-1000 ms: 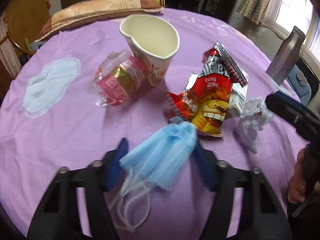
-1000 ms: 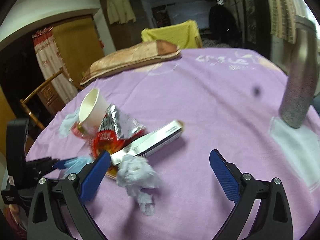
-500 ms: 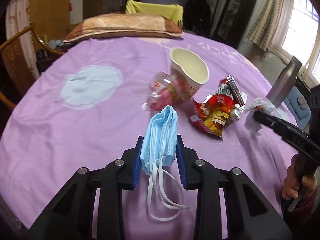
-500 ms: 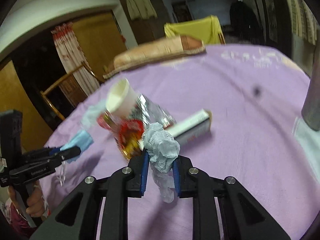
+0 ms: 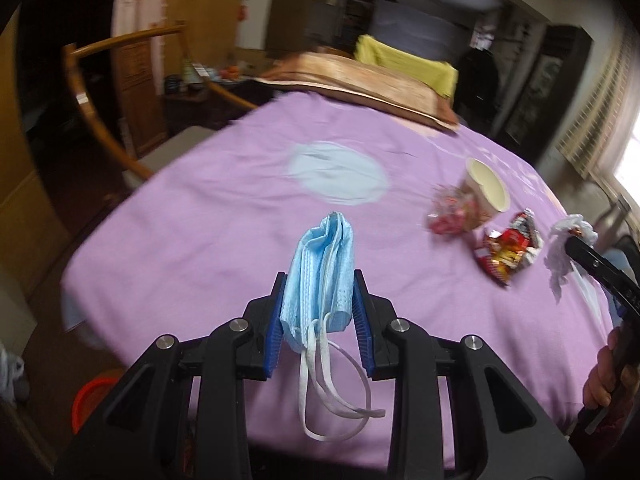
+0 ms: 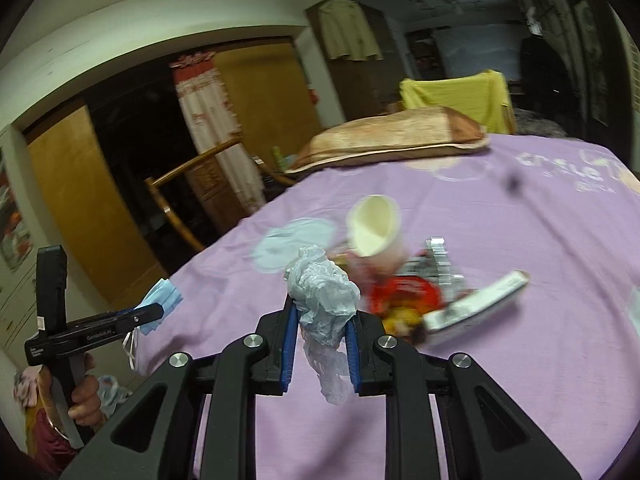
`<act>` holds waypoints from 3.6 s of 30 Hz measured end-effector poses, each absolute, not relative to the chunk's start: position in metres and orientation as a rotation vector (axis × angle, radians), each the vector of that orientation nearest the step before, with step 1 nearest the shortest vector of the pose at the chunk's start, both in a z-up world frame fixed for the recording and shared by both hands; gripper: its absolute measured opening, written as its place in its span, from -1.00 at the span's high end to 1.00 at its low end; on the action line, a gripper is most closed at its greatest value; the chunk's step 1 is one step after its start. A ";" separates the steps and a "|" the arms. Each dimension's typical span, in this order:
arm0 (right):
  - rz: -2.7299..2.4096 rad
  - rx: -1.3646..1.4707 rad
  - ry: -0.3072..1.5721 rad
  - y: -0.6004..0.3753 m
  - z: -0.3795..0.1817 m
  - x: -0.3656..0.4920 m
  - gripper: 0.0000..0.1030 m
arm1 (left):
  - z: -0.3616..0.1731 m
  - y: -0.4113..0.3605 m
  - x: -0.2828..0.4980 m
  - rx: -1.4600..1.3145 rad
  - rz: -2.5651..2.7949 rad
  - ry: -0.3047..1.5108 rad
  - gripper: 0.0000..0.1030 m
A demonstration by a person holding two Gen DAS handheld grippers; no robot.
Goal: Collect trash
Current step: 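Carry the mask and plastic to the wastebasket and open both grippers, then return both tools from the wastebasket to the table, then grasp the clear candy box with the left gripper while the right gripper grasps the white medicine box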
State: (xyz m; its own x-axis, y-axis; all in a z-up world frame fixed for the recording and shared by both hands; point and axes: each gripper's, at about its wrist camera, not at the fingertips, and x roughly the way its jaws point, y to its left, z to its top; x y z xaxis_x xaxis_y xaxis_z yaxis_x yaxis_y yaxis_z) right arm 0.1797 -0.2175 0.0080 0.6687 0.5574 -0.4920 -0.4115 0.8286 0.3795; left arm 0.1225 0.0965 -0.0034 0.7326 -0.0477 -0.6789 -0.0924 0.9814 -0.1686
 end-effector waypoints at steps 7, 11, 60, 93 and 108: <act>0.721 0.178 0.648 -0.149 0.024 0.165 0.58 | -0.018 0.186 0.048 -0.290 0.278 0.756 0.38; 0.812 0.133 0.670 -0.106 0.031 0.156 0.58 | -0.047 0.236 0.009 -0.340 0.427 0.824 0.36; 0.991 -0.040 0.786 0.059 0.022 0.091 -0.39 | -0.045 0.286 -0.025 -0.359 0.628 0.687 -0.87; 0.269 0.343 0.714 -0.286 -0.040 0.208 -0.71 | -0.038 -0.021 0.231 0.077 -0.083 0.866 -0.87; 0.261 0.337 0.771 -0.283 -0.053 0.216 -0.78 | -0.060 -0.082 0.319 0.160 -0.209 0.878 -0.88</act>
State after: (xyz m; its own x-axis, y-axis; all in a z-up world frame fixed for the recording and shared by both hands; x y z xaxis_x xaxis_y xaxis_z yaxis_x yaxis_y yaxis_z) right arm 0.2159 -0.2828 -0.0532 0.6896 0.3506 -0.6337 -0.1070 0.9147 0.3896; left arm 0.3189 -0.0820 -0.0600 0.6200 -0.1158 -0.7760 0.2468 0.9676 0.0528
